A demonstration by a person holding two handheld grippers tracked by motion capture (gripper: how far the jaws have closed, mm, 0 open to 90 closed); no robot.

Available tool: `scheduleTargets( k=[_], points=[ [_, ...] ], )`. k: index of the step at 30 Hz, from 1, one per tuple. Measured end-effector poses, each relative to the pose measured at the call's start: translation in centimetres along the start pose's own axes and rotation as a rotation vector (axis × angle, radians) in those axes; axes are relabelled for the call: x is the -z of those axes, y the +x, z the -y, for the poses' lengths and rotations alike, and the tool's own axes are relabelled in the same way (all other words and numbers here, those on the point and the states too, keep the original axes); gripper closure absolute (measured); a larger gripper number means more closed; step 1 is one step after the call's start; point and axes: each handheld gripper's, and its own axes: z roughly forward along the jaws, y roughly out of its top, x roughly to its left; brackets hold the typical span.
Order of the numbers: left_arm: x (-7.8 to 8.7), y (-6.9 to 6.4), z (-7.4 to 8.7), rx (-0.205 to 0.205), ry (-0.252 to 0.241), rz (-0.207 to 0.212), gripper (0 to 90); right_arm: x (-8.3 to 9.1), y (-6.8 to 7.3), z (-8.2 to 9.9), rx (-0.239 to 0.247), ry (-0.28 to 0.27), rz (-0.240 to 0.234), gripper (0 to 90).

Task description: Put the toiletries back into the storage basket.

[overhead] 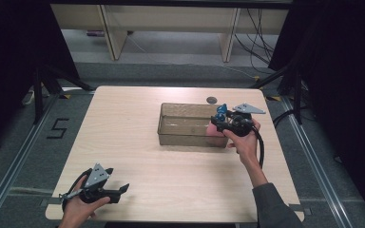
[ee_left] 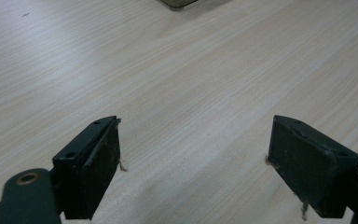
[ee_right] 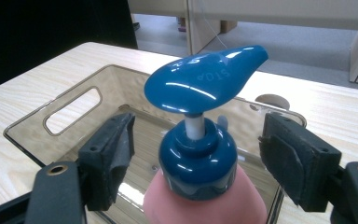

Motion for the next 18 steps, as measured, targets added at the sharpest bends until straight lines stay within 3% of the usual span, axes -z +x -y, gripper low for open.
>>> scheduleTargets(
  k=[1,2,4,5,6,8,10,11,12,13,15,16,17,18],
  points=[
    [0.0,0.0,0.0,0.0,0.0,0.0,16.5,0.0,0.0,0.0,0.0,0.0,0.0,26.6],
    [0.2,0.3,-0.1,-0.035,0.023,-0.003,16.5,0.1,0.0,0.0,0.018,-0.01,0.015,26.1],
    [0.2,0.3,-0.1,-0.037,0.028,-0.004,16.5,0.1,0.0,0.0,0.023,-0.01,0.018,25.9],
    [0.1,0.1,0.0,-0.009,0.006,-0.002,16.5,0.3,0.1,0.0,0.0,0.003,0.023,25.3],
    [0.1,0.1,0.0,-0.009,0.006,-0.002,16.5,0.3,0.3,0.0,-0.035,0.004,0.017,25.0],
    [0.2,0.3,-0.1,-0.036,0.026,-0.002,16.4,0.4,0.2,0.0,-0.019,-0.011,0.019,24.8],
    [0.2,0.3,-0.1,-0.036,0.025,-0.004,16.5,0.4,0.1,0.0,-0.015,-0.006,0.012,24.6],
    [0.1,0.1,0.0,-0.008,0.004,-0.002,16.5,0.5,0.2,0.0,-0.027,-0.005,0.016,24.5],
    [0.1,0.1,0.0,-0.014,0.009,-0.001,16.5,0.6,0.0,0.0,-0.009,-0.015,0.019,24.4],
    [0.2,0.3,-0.1,-0.035,0.026,-0.002,16.5,0.7,0.2,0.0,-0.042,-0.009,0.012,24.3],
    [0.2,0.3,-0.1,-0.036,0.028,-0.003,16.4,0.8,0.2,0.1,-0.023,-0.011,0.011,24.2],
    [0.0,0.1,0.0,-0.007,0.005,-0.001,16.4,1.0,0.2,0.1,-0.028,-0.018,0.015,24.2],
    [0.0,0.1,0.0,-0.007,0.005,-0.001,16.5,1.0,0.2,0.1,-0.028,-0.018,0.015,24.2],
    [0.2,0.3,-0.1,-0.036,0.025,-0.001,16.5,1.2,0.2,0.1,-0.022,-0.016,0.009,24.1]
  ],
)
